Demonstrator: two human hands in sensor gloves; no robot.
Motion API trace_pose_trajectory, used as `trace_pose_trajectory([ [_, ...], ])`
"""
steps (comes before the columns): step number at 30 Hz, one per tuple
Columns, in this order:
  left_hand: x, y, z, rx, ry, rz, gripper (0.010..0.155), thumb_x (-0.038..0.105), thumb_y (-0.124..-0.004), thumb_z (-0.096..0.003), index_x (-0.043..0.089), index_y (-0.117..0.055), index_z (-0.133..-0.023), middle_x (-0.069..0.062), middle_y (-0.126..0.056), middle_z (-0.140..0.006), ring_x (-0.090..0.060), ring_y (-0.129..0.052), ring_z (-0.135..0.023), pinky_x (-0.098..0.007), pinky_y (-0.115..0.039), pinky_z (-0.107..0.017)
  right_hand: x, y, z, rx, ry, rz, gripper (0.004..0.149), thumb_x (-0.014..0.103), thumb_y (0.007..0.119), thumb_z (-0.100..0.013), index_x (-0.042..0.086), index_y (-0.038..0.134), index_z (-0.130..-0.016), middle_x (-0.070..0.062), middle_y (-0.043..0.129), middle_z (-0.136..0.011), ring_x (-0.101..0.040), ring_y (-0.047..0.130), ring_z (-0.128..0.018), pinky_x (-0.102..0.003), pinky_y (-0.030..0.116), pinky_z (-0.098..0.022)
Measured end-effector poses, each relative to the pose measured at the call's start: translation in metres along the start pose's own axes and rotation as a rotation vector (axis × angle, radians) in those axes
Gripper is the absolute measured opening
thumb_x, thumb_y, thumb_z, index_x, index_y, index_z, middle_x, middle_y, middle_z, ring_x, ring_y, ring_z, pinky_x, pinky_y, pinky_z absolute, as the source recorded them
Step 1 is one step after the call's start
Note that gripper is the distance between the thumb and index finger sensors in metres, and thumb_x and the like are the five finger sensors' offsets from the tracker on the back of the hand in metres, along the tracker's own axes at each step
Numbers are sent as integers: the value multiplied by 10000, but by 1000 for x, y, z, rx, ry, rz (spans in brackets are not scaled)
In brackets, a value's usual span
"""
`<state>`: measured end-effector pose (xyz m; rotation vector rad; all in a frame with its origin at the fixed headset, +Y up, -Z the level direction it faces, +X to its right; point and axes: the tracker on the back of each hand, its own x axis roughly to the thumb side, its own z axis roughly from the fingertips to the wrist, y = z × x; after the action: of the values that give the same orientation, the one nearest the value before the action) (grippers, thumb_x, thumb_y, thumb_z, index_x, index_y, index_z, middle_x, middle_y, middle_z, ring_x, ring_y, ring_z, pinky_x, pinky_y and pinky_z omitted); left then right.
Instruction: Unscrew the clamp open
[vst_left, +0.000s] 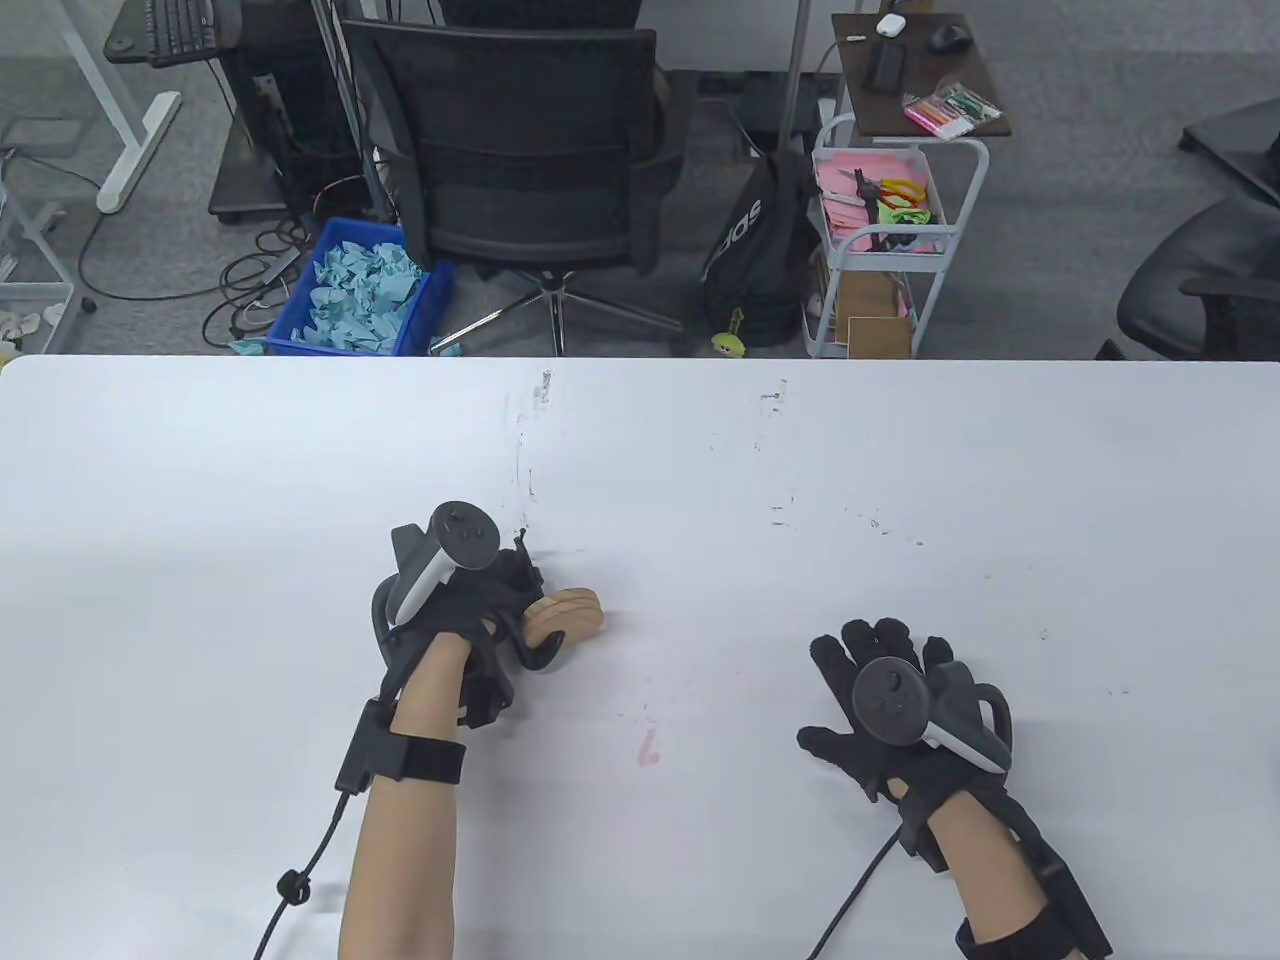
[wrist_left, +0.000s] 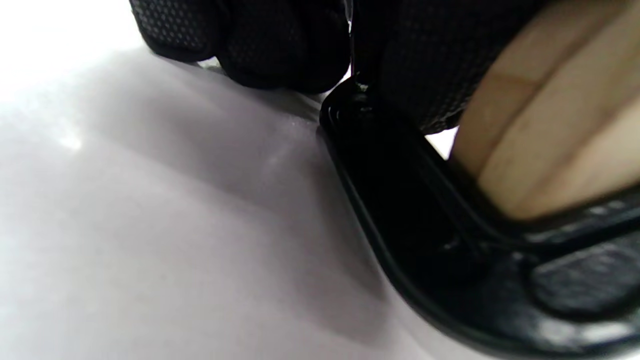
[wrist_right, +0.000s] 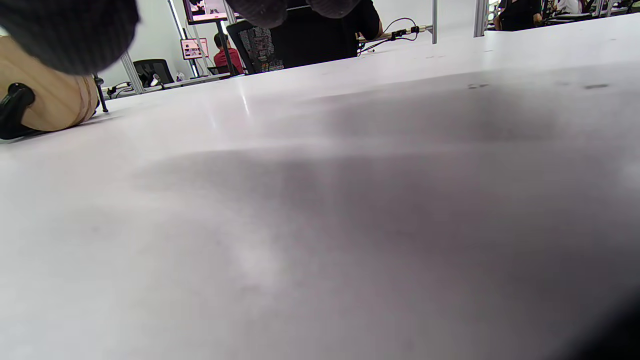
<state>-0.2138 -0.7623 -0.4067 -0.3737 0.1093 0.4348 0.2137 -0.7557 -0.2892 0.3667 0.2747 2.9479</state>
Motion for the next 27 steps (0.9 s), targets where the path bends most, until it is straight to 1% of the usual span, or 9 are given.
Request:
trace_pose_trajectory([
  [5,-3,5,10,60,-68,90,452,358,-960,-417,434,-807,-835,-20,-848,-935,-278,-904,-779,-496,-727,-689,-1,-1,0,-4,-1,-12,872,715,684,-377,335,324,-1074,-30,234,-1115,-436,209,-1078,-714,154,-684],
  [8,1,7,17,20,-158,187,409,407,-953,-403,418,-842,-797,1,-871,-942,-304,-957,-822,-515,-765,-664,-4,0,0,0,7,-24,868,715,679,-378,333,328,-1074,-31,238,-1115,-437,214,-1079,-714,157,-684],
  [10,8,7,22,10,-204,170,463,477,-958,-330,415,-860,-779,7,-867,-960,-302,-957,-842,-512,-770,-663,-8,1,-1,9,18,-38,865,713,677,-380,333,327,-1074,-30,239,-1114,-437,215,-1078,-714,156,-684],
  [12,16,5,27,48,-251,164,351,504,-937,-374,423,-896,-712,21,-884,-947,-280,-951,-855,-500,-772,-670,-10,2,-2,10,26,-44,863,714,673,-381,331,330,-1074,-32,240,-1114,-438,219,-1077,-714,158,-683],
  [14,26,1,33,85,-297,203,231,447,-945,-451,417,-902,-676,31,-888,-938,-273,-940,-864,-501,-762,-681,-12,1,-2,9,31,-54,862,711,674,-381,331,329,-1074,-32,240,-1114,-438,218,-1077,-715,156,-683],
  [18,45,-4,43,96,-392,295,283,437,-954,-441,397,-872,-709,34,-735,-1066,-328,-772,-1008,-549,-688,-728,-15,0,-1,5,34,-72,860,712,670,-383,330,330,-1074,-34,240,-1114,-440,219,-1077,-714,159,-683],
  [19,51,-6,47,88,-424,326,273,444,-944,-450,400,-855,-704,16,-707,-1085,-358,-733,-1030,-563,-677,-732,-16,-1,-1,1,34,-72,858,712,669,-384,331,331,-1074,-34,242,-1114,-439,221,-1077,-714,159,-683],
  [20,57,-8,52,77,-461,367,353,454,-931,-457,298,-830,-757,6,-677,-1106,-381,-700,-1047,-574,-675,-732,-16,-1,-1,1,34,-75,860,711,670,-382,330,330,-1074,-32,243,-1114,-439,221,-1077,-714,160,-683],
  [27,94,-38,70,-88,-658,665,356,414,-855,-517,178,-755,-764,-44,-634,-1114,-397,-630,-1077,-623,-688,-706,-18,-2,0,0,33,-104,860,714,665,-383,327,331,-1075,-33,244,-1113,-441,228,-1076,-713,169,-684],
])
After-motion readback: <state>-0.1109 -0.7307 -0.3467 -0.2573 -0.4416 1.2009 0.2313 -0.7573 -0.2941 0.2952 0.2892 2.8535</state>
